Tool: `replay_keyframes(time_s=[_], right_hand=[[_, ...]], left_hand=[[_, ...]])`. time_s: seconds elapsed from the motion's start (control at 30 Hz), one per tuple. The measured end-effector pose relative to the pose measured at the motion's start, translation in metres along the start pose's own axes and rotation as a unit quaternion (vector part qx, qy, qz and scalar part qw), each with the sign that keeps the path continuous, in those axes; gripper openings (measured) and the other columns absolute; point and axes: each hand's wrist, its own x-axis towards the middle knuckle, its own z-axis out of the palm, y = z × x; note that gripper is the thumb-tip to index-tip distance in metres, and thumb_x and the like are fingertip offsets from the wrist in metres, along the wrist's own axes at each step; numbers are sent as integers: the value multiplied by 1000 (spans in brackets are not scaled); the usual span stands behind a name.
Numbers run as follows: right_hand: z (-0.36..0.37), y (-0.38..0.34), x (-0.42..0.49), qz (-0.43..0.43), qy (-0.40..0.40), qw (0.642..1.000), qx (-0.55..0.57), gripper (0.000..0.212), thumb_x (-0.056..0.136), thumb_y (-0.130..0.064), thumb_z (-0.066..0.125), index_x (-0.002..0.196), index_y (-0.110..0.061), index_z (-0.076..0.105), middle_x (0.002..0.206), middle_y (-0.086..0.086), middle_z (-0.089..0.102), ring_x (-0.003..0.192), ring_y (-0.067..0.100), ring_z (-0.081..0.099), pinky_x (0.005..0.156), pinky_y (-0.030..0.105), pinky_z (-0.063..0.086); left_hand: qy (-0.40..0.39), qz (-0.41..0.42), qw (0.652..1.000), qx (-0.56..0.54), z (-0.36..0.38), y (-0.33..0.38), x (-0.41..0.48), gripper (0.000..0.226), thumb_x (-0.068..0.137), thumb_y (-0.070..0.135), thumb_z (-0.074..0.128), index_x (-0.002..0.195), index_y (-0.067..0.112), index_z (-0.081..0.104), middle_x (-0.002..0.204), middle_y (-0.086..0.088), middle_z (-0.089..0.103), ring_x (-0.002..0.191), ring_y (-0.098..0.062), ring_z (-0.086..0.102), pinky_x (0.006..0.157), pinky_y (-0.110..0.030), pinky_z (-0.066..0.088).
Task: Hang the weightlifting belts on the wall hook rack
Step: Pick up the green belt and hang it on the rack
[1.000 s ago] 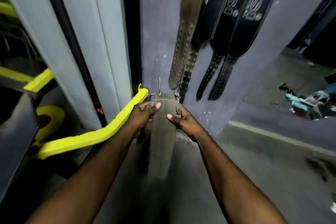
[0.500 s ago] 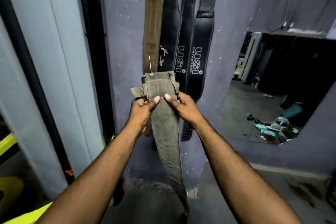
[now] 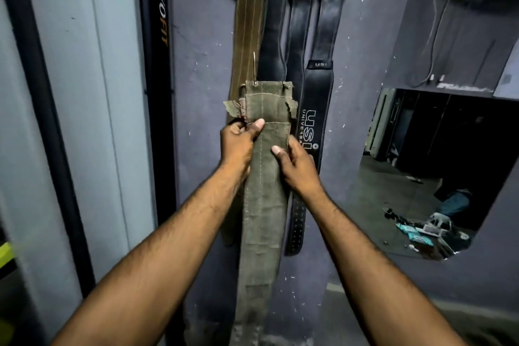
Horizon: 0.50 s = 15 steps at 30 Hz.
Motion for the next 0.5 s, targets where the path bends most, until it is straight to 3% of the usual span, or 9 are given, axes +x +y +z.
replay_keyframes(time_s=[0.07,0.13,0.23,0.33,0.43,0.5], right_hand=[[4,0,5,20,-39,999,11,29,100,-30,56,128,-22,55,106,-23,65,94,-19,60,84,6,46],[12,0,5,58,-108,992,20,34,99,-33,57,131,-25,50,113,-17,66,102,-9,63,92,17,51],[32,3,1,16,-58,998,-19,23,100,-30,55,120,-20,54,112,-7,69,104,9,66,97,35,52],[42,-2,1,-2,-11,1000,-13,19,100,-31,55,114,-19,55,105,-7,70,97,8,67,91,32,54],[41,2,-1,41,-83,996,20,31,99,-33,57,127,-24,49,116,-10,67,104,3,66,93,25,53],[44,9,-7,31,-70,997,-11,31,99,-30,56,129,-25,48,116,-12,67,106,5,65,95,28,52]], left_hand=[[8,8,1000,-14,-4,6,8,10,89,-2,66,88,7,69,87,-10,73,87,-25,67,91,-45,56],[23,15,999,-25,-9,14,19,10,89,-1,66,87,8,69,85,-8,73,85,-24,66,88,-42,56],[39,23,999,-19,-16,20,34,9,88,0,67,85,9,70,84,-8,73,85,-23,66,87,-42,56],[37,33,999,-16,-21,22,45,11,88,0,68,83,10,71,80,-4,75,82,-22,67,87,-44,56],[43,40,998,-26,-23,29,55,9,88,0,68,84,9,71,81,-4,74,81,-22,67,89,-46,56],[47,43,997,-36,-22,33,62,9,88,0,69,83,8,71,83,-7,74,85,-25,66,91,-52,56]])
